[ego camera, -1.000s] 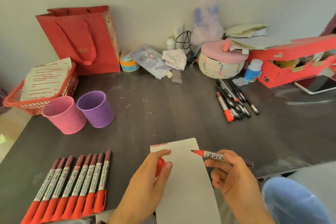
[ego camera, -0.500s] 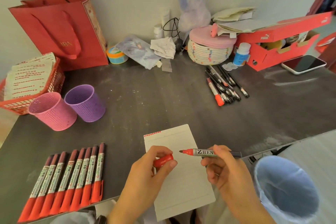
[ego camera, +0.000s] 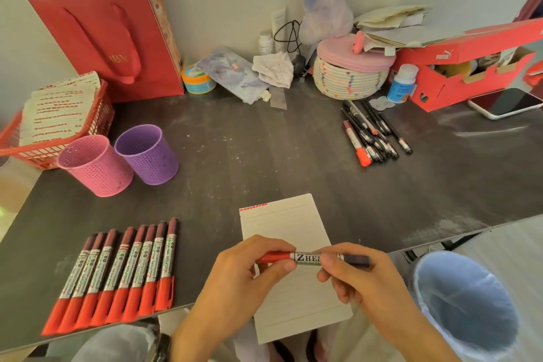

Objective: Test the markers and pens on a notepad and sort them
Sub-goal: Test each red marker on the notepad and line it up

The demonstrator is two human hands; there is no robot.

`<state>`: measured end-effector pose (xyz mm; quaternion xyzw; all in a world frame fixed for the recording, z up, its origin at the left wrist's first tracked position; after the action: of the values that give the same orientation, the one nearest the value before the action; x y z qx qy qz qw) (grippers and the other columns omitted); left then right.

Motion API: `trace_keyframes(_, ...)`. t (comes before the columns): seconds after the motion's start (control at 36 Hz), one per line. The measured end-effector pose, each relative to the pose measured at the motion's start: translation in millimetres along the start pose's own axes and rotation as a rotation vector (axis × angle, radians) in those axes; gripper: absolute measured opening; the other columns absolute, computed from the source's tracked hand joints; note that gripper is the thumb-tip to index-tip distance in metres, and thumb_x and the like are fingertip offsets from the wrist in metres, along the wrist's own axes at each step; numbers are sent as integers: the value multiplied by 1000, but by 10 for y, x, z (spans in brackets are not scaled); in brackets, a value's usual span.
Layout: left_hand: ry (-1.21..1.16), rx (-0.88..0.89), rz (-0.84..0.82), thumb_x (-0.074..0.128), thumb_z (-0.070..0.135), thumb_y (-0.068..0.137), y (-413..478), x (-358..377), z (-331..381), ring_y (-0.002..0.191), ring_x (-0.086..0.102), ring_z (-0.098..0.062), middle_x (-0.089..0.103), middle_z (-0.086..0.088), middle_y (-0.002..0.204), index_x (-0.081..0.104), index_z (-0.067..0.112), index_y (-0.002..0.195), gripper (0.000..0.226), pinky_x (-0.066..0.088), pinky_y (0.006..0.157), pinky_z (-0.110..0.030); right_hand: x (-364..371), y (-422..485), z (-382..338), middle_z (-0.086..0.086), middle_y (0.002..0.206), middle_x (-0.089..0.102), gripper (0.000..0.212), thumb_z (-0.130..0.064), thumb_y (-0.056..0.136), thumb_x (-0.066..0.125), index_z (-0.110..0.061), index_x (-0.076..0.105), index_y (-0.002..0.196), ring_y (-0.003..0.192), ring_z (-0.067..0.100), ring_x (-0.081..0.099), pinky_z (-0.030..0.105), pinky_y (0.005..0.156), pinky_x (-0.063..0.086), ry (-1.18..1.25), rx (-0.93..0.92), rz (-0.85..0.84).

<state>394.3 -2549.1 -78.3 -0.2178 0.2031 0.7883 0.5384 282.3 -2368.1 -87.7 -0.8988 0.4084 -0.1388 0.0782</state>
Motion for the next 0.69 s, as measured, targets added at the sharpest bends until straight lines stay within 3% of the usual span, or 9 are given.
trace_keyframes(0.14, -14, 20, -42, 66, 51, 85, -24, -60, -40, 88, 64, -4, 69, 26, 98, 68, 47, 106, 22, 43, 70, -10, -23, -28, -112, 9, 81, 77, 25, -49, 80, 79, -32, 82, 99, 54, 7, 55, 20, 54, 48, -213, -57, -113)
trace_keyframes(0.31, 60, 44, -76, 61, 59, 87, -44, -117, -85, 97, 65, -4, 67, 27, 104, 62, 51, 114, 28, 47, 72, -16, 22, -21, -138, 1, 83, 77, 23, -51, 79, 68, -41, 78, 97, 58, 4, 56, 19, 57, 48, -375, -53, -181)
trace_keyframes(0.39, 52, 39, -62, 59, 70, 83, -29, -152, -94, 111, 60, -4, 60, 28, 122, 49, 56, 130, 50, 46, 84, -18, 90, -10, -102, 0, 79, 75, 20, -52, 82, 62, -43, 75, 94, 55, 2, 51, 17, 55, 44, -387, -78, -157)
trace_keyframes(0.47, -359, 4, 23, 62, 64, 86, 26, -224, -27, 124, 56, -18, 59, 9, 136, 48, 42, 139, 59, 51, 96, -34, 217, -11, -54, 2, 68, 69, 16, -41, 84, 61, -36, 75, 87, 50, 9, 43, 19, 49, 37, -251, -66, -130)
trace_keyframes(0.56, -868, -100, 215, 60, 59, 86, 102, -254, 68, 115, 62, -26, 67, -8, 125, 67, 26, 120, 47, 51, 91, -40, 359, -15, 45, 6, 60, 58, 18, -31, 82, 64, -19, 76, 88, 47, 13, 36, 20, 44, 30, -19, 30, -119)
trace_keyframes(0.61, -1161, -212, 303, 61, 52, 82, 158, -241, 123, 96, 67, -29, 72, -13, 105, 74, 16, 97, 41, 52, 79, -39, 450, -20, 116, 7, 59, 53, 21, -31, 80, 65, -15, 76, 88, 45, 13, 34, 20, 43, 29, 44, 78, -129)
trace_keyframes(0.69, -1402, -251, 366, 61, 44, 85, 214, -232, 166, 55, 54, -22, 56, -5, 65, 60, 15, 69, 33, 45, 53, -28, 562, -38, 193, 5, 58, 50, 28, -39, 73, 67, -16, 75, 86, 45, 11, 34, 18, 42, 29, 59, 127, -114)
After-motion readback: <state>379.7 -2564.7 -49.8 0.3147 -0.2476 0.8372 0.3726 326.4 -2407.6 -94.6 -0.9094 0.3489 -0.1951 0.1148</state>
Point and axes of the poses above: each hand's wrist, its own y-axis towards the middle knuckle, its own x-axis out of the palm, z = x × y, the point moved 1 cm from there along y, towards the middle knuckle
